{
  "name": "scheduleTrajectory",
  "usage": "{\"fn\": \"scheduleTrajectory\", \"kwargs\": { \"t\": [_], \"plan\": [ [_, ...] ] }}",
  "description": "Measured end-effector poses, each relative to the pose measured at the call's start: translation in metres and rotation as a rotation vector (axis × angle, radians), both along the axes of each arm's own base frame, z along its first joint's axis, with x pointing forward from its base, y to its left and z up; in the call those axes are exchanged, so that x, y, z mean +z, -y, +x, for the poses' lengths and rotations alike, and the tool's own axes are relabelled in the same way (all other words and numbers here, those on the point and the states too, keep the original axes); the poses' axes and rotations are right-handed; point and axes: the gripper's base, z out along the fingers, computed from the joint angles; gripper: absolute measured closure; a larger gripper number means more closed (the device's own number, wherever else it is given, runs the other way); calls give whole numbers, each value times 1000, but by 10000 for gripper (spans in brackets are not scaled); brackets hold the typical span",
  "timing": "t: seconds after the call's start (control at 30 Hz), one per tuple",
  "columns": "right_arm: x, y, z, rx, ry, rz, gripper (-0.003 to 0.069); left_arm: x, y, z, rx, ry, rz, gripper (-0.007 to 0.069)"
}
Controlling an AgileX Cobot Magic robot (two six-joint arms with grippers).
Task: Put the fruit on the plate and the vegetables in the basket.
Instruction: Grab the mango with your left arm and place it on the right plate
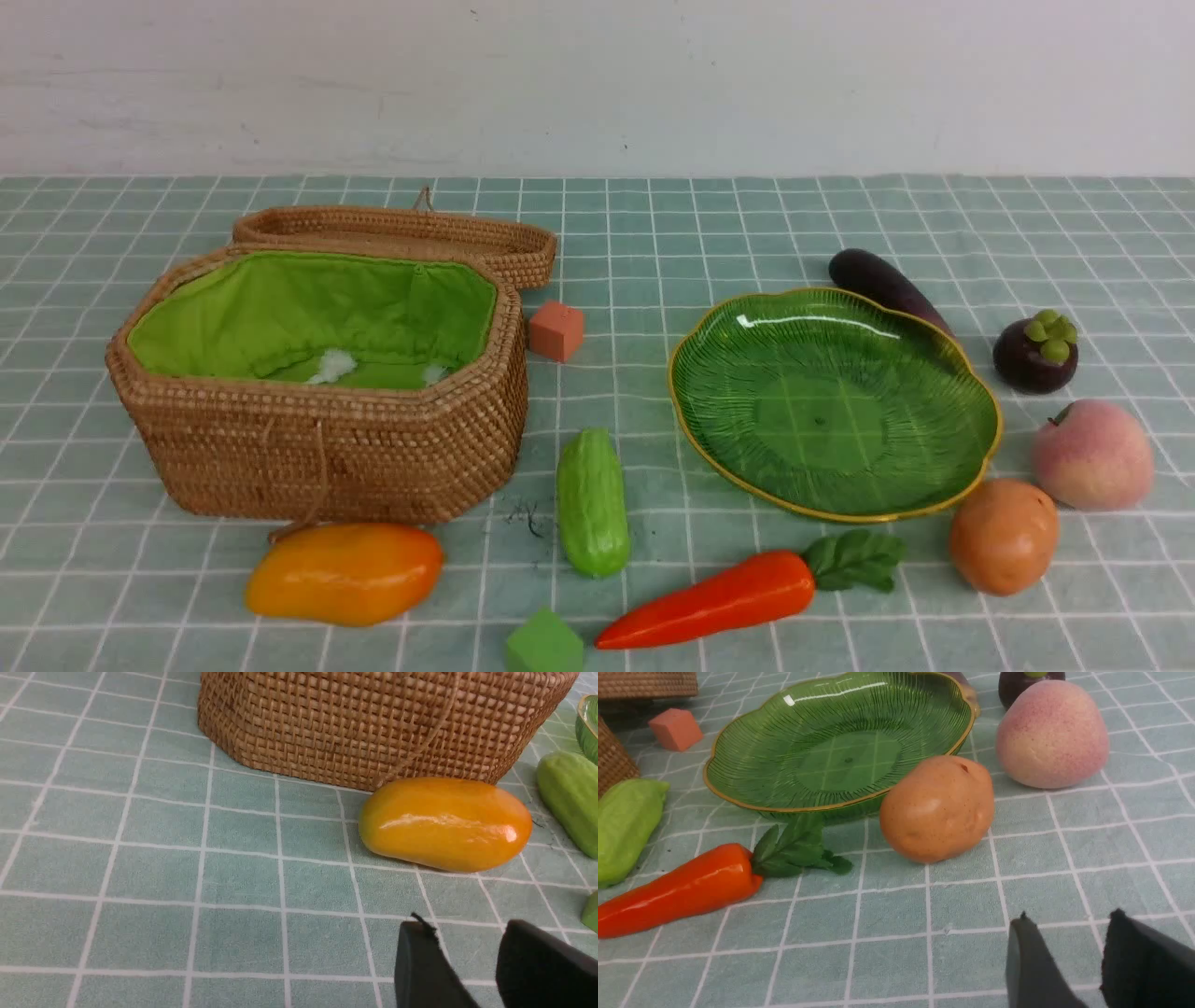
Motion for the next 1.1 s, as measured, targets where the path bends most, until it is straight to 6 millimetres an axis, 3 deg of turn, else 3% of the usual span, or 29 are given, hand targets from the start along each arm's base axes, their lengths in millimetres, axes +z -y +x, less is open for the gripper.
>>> {"fn": "scheduleTrajectory", "kwargs": {
  "t": [0.93, 1.1],
  "plan": [
    [0, 0, 0, 0, 0, 0, 419, 1, 0, 0, 1, 7, -1, 386],
    [0, 0, 0, 0, 0, 0, 419, 8, 3, 2, 22, 58, -206, 386]
  ]
}}
